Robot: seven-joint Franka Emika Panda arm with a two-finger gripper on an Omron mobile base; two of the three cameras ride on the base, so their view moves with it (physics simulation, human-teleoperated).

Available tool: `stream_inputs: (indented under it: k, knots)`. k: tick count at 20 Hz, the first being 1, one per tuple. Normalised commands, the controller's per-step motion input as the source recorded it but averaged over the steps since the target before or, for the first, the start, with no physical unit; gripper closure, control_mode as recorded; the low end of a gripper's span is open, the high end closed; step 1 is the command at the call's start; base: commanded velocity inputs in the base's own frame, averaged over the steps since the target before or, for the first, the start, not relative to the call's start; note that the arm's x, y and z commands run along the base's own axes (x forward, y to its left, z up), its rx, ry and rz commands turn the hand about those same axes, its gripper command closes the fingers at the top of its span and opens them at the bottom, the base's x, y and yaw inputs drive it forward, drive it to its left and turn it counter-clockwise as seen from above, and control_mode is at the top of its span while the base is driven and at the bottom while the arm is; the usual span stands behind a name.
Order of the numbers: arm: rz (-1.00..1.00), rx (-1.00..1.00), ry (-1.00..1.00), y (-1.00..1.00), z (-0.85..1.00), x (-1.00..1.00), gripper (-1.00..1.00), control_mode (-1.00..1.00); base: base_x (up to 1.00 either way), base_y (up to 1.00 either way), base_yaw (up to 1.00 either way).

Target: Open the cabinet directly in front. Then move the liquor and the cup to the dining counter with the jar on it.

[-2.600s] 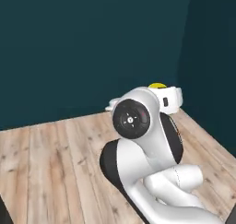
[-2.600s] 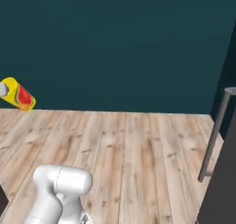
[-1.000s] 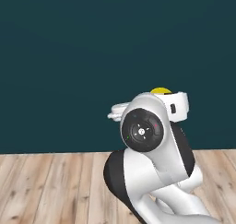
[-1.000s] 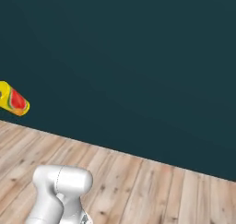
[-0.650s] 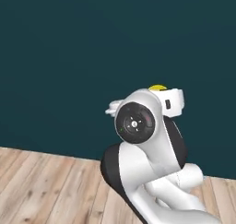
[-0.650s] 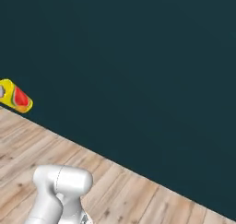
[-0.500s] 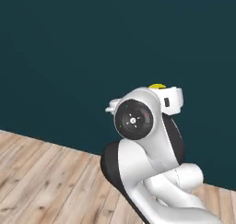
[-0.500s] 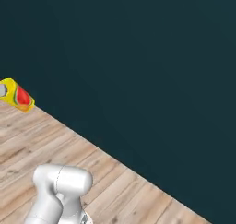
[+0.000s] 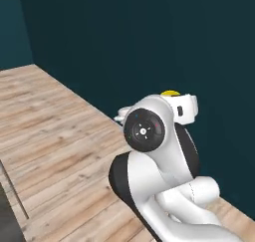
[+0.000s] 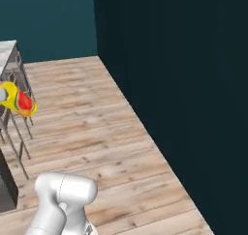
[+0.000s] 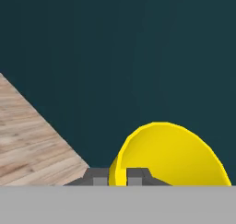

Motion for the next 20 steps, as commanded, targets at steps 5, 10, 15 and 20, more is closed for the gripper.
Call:
stream_inputs:
  k: [5, 10, 15, 20]
  knots:
    - [0.0, 0.0, 0.0, 0.0, 0.0, 0.0, 1.0, 1.0, 0.58, -0.15, 0.68]
    - [0.0, 0.0, 0.0, 0.0, 0.0, 0.0, 1.0, 1.0, 0.9, -0.51, 0.13]
    - [0.0, 0.0, 0.0, 0.0, 0.0, 0.0, 1.0, 1.0, 1.0, -0.61, 0.12]
    - [0.0, 0.0, 0.0, 0.0, 0.0, 0.0, 1.0, 1.0, 1.0, -0.39, 0.13]
